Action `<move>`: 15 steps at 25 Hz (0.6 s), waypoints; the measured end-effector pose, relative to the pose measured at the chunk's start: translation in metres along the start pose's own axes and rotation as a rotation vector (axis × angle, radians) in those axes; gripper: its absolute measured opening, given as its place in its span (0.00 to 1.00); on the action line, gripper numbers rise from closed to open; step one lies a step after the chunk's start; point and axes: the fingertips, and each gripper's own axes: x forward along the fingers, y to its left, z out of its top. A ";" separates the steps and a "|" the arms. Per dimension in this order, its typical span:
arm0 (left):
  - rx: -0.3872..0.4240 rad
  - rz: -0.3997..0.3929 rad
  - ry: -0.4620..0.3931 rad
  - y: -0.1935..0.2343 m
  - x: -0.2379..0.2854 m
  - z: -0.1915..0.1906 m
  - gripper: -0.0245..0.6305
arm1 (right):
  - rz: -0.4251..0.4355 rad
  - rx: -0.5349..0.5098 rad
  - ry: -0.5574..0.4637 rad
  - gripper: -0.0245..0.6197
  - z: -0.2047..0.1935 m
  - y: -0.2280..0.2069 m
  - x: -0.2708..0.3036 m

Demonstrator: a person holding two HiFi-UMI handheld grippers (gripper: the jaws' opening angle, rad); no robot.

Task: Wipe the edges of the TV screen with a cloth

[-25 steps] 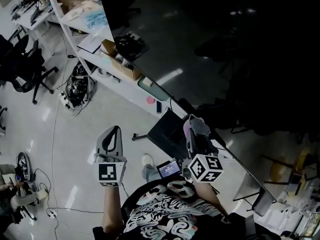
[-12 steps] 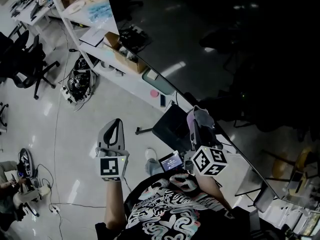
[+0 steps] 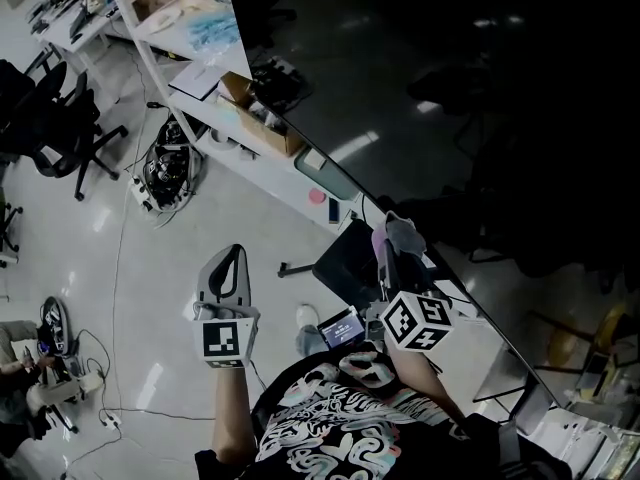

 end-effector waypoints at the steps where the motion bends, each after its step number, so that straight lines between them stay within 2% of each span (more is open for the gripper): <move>1: 0.000 0.004 0.001 0.003 0.000 0.000 0.06 | 0.003 0.005 0.000 0.20 0.000 0.002 0.002; 15: -0.003 0.012 0.012 0.021 0.027 0.000 0.06 | 0.036 0.072 0.010 0.20 0.003 0.019 0.032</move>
